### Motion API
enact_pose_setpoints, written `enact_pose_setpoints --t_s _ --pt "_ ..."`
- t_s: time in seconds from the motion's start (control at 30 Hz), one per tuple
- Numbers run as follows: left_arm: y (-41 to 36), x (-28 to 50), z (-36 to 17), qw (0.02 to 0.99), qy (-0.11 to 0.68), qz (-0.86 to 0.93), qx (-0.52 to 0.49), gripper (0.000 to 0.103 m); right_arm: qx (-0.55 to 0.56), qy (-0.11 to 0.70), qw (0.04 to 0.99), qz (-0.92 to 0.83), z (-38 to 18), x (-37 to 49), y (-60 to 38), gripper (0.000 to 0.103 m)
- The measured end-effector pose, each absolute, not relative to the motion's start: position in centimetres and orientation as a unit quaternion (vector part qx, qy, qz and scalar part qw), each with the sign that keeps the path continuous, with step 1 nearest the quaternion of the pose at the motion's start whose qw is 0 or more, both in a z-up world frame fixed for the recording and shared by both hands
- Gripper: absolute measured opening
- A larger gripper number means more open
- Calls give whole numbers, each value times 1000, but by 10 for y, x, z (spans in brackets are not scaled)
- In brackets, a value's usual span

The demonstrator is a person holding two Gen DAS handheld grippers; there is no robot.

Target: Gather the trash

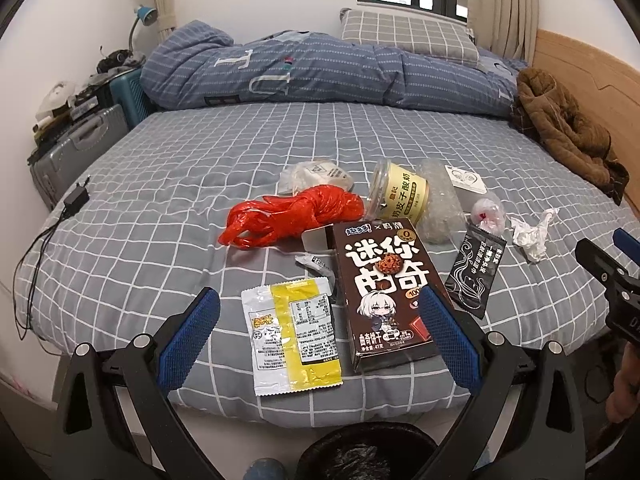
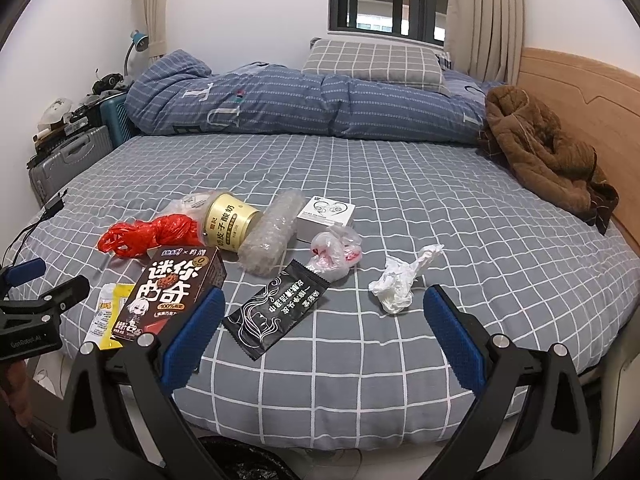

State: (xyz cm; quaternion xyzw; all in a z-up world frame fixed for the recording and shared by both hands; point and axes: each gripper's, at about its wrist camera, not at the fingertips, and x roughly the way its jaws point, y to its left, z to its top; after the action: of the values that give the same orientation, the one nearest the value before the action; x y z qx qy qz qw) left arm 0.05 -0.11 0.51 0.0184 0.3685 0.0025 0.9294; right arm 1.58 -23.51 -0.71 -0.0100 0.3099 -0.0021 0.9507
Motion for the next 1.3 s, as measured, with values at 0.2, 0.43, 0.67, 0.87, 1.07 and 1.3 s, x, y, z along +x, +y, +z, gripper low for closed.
enact_pose_setpoints --t_s 0.2,0.43,0.67,0.87,1.07,1.3 --pt "0 0 5 929 370 2 13 97 -9 309 951 -3 -7 15 -238 96" --pt "0 1 6 929 371 0 7 97 -9 309 951 -4 -7 15 -238 96" --pt "-7 11 1 923 384 -2 -1 97 -16 315 949 -8 -11 24 -247 96" --pt "-27 31 -13 915 403 -11 5 97 -12 336 942 -26 -27 44 -275 90" --pt "-37 63 -35 898 441 -12 -6 97 -10 358 932 -49 -47 73 -298 90" --pt "-49 85 -53 885 465 -16 -12 97 6 384 922 -54 -69 104 -316 90"
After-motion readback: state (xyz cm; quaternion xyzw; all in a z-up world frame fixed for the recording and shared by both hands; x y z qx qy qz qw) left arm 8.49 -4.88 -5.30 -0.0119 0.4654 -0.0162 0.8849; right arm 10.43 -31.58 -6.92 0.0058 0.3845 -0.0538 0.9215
